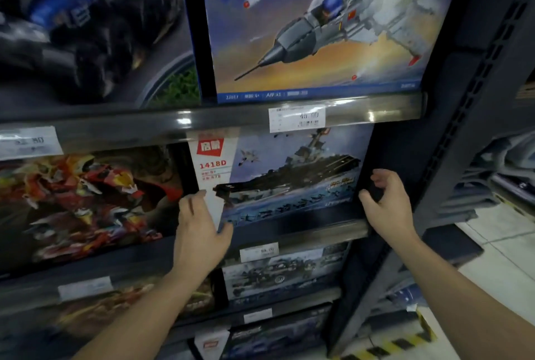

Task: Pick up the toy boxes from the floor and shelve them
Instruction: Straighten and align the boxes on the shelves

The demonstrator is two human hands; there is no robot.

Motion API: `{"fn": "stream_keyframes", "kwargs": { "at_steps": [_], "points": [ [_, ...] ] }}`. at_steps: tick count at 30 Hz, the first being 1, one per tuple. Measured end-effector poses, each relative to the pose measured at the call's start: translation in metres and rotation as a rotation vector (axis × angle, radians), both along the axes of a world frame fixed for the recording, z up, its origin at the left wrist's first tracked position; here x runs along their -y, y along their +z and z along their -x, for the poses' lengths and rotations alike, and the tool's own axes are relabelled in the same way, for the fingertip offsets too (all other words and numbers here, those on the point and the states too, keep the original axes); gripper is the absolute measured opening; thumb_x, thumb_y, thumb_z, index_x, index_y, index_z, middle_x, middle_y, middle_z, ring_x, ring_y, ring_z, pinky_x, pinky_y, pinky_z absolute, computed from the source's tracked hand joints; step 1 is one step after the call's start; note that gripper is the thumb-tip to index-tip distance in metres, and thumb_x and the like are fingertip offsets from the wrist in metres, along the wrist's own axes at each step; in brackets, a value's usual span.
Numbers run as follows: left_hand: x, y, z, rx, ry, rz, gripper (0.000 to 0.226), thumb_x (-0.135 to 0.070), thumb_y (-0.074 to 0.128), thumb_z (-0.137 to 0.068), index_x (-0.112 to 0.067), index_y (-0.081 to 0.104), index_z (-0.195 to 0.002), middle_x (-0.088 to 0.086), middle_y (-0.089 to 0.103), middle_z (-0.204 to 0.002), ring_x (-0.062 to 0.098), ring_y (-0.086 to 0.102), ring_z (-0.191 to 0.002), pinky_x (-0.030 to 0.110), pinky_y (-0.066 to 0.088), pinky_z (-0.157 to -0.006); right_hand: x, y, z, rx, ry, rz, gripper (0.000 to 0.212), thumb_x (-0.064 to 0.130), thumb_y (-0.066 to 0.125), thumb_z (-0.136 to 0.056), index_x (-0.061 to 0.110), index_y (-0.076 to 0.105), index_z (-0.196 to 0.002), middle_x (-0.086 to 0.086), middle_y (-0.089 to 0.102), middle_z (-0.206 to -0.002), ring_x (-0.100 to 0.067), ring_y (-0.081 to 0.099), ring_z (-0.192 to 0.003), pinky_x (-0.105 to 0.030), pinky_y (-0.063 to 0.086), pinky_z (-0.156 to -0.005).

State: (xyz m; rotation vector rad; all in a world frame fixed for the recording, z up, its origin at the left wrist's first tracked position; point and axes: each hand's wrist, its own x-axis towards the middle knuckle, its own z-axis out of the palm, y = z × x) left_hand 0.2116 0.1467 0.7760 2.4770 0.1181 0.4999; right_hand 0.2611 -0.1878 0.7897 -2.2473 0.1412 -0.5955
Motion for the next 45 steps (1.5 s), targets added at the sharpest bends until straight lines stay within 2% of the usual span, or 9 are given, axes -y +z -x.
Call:
{"fn": "stream_keyframes", "kwargs": {
  "at_steps": [3,10,13,18,26,31,38,42,45],
  "points": [
    [-0.011,-0.022,-0.007,-0.151,0.047,0.090,0.079,-0.021,0.071,-0.085,-0.007,0.025,-0.147,0.017,0.029,-0.143,0.039,0.057,-0.105,0.038,0.047,-0.068,0.005,-0.020,-0.007,-0.159,0.007,-0.043,0.060,0.021,0.064,-0.094,0.010,0.037,-0.145,-0.009,0.047,-0.142,-0.025,0.048,-0.128,-0.034,0.041,-0.095],
    [-0.006,-0.049,-0.030,-0.324,0.117,0.241,0.084,-0.021,0.068,-0.088,-0.011,0.016,-0.153,0.015,0.022,-0.151,0.037,0.042,-0.128,0.037,0.040,-0.088,0.018,-0.050,-0.055,-0.415,0.030,-0.155,0.082,0.027,0.067,-0.093,0.018,0.015,-0.157,-0.010,0.035,-0.155,-0.032,0.041,-0.137,-0.042,0.040,-0.106],
    [0.001,-0.054,-0.040,-0.337,0.139,0.280,0.079,-0.016,0.069,-0.087,-0.011,0.021,-0.150,0.014,0.030,-0.147,0.033,0.037,-0.131,0.034,0.037,-0.088,0.024,-0.060,-0.078,-0.484,0.057,-0.220,0.091,0.028,0.067,-0.092,0.022,0.006,-0.159,-0.009,0.027,-0.161,-0.031,0.034,-0.143,-0.042,0.035,-0.113],
    [0.003,-0.063,-0.055,-0.298,0.215,0.433,0.067,-0.015,0.072,-0.084,-0.016,0.030,-0.137,0.012,0.048,-0.129,0.031,0.054,-0.111,0.045,0.049,-0.091,0.031,-0.072,-0.103,-0.534,0.125,-0.244,0.093,0.025,0.068,-0.091,0.025,0.004,-0.159,-0.004,0.029,-0.161,-0.028,0.034,-0.144,-0.039,0.034,-0.114],
    [0.007,-0.070,-0.059,-0.233,0.238,0.505,0.064,-0.006,0.068,-0.088,-0.006,0.027,-0.137,-0.006,0.049,-0.093,0.026,0.054,-0.095,0.049,0.049,-0.091,0.031,-0.085,-0.110,-0.505,0.157,-0.319,0.086,0.017,0.069,-0.090,0.023,0.015,-0.157,-0.002,0.043,-0.150,-0.025,0.043,-0.137,-0.037,0.039,-0.109],
    [0.001,-0.069,-0.060,-0.232,0.211,0.504,0.063,-0.006,0.068,-0.087,-0.006,0.028,-0.135,0.005,0.053,-0.106,0.028,0.056,-0.100,0.052,0.049,-0.094,0.031,-0.084,-0.095,-0.453,0.151,-0.303,0.080,0.015,0.068,-0.090,0.020,0.022,-0.155,-0.003,0.049,-0.143,-0.024,0.048,-0.131,-0.038,0.041,-0.109],
    [-0.001,-0.065,-0.057,-0.274,0.153,0.502,0.065,-0.005,0.066,-0.089,-0.009,0.025,-0.139,-0.009,0.047,-0.094,0.021,0.052,-0.092,0.051,0.048,-0.092,0.032,-0.083,-0.074,-0.441,0.133,-0.270,0.077,0.014,0.064,-0.094,0.015,0.019,-0.156,-0.006,0.044,-0.147,-0.027,0.044,-0.135,-0.033,0.037,-0.105],
    [-0.004,-0.068,-0.054,-0.292,0.109,0.501,0.068,-0.006,0.067,-0.088,-0.013,0.023,-0.139,0.007,0.055,-0.115,0.020,0.055,-0.097,0.051,0.050,-0.092,0.034,-0.086,-0.064,-0.457,0.106,-0.255,0.086,0.018,0.065,-0.094,0.014,0.008,-0.158,-0.008,0.033,-0.157,-0.027,0.039,-0.140,-0.034,0.036,-0.109],
    [-0.004,-0.069,-0.051,-0.283,0.099,0.492,0.068,-0.005,0.067,-0.087,-0.013,0.024,-0.138,0.010,0.055,-0.120,0.025,0.057,-0.106,0.047,0.051,-0.092,0.036,-0.086,-0.057,-0.453,0.102,-0.235,0.085,0.018,0.063,-0.095,0.013,0.007,-0.159,-0.009,0.036,-0.155,-0.025,0.045,-0.131,-0.029,0.036,-0.098]
  ]
}}
